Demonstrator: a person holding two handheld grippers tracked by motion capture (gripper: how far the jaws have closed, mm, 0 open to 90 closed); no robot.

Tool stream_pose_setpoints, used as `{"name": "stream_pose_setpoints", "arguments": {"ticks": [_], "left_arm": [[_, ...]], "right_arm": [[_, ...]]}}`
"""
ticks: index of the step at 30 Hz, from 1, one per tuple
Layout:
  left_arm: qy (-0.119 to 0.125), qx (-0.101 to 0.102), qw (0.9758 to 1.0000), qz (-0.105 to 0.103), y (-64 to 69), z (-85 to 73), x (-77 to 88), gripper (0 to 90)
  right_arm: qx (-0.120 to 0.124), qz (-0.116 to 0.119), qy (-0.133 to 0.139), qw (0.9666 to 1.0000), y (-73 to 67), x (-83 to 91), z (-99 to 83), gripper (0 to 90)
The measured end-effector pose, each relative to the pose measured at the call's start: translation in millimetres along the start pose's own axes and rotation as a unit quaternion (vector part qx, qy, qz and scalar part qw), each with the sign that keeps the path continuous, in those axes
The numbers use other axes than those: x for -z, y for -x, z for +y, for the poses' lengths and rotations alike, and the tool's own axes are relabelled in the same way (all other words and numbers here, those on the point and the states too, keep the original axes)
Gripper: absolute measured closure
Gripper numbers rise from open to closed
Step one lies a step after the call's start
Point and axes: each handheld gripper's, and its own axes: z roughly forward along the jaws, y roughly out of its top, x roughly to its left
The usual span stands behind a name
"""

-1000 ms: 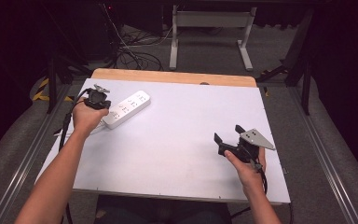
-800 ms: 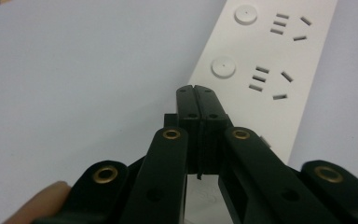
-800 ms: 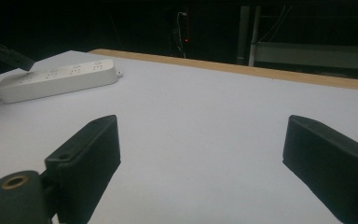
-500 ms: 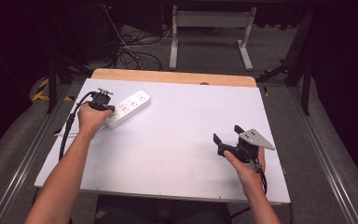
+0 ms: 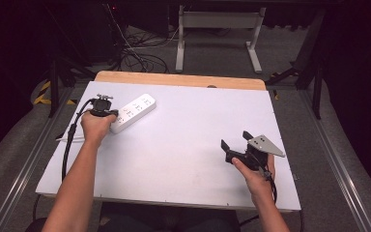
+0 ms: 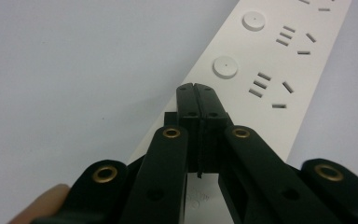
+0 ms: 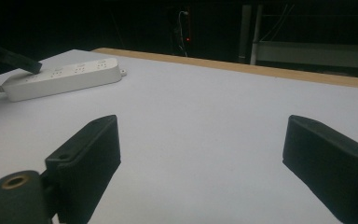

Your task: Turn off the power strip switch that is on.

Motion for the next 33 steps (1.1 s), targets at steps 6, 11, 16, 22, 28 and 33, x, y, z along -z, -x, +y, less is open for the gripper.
{"name": "stream_pose_setpoints", "arguments": {"ticks": [6,11,16,22,28,33], "left_arm": [[0.003,0.007,0.9999,0.007,2.4,-0.9,-0.2,90.0],[0.005,0.015,0.9999,-0.002,-0.4,-1.7,-0.1,90.0],[0.011,0.020,0.9997,0.001,0.5,-3.0,-0.3,90.0],[0.012,0.018,0.9998,-0.005,-0.3,-4.5,1.6,90.0],[-0.001,0.014,0.9999,0.002,-2.3,-3.4,4.4,90.0],[0.000,0.019,0.9998,-0.001,-3.7,-2.8,4.2,90.0]], "right_arm": [[0.000,0.002,0.000,1.0000,1.0,1.9,0.1,11.6],[0.000,0.002,-0.003,1.0000,1.3,0.3,0.0,11.5],[0.002,0.003,-0.006,1.0000,-0.2,-1.6,0.0,11.6],[0.001,0.003,-0.005,1.0000,0.5,-1.1,0.1,11.5],[0.001,0.005,-0.006,1.0000,0.7,-1.4,0.5,11.5],[0.002,0.006,-0.005,1.0000,-1.3,0.2,0.7,11.5]]}}
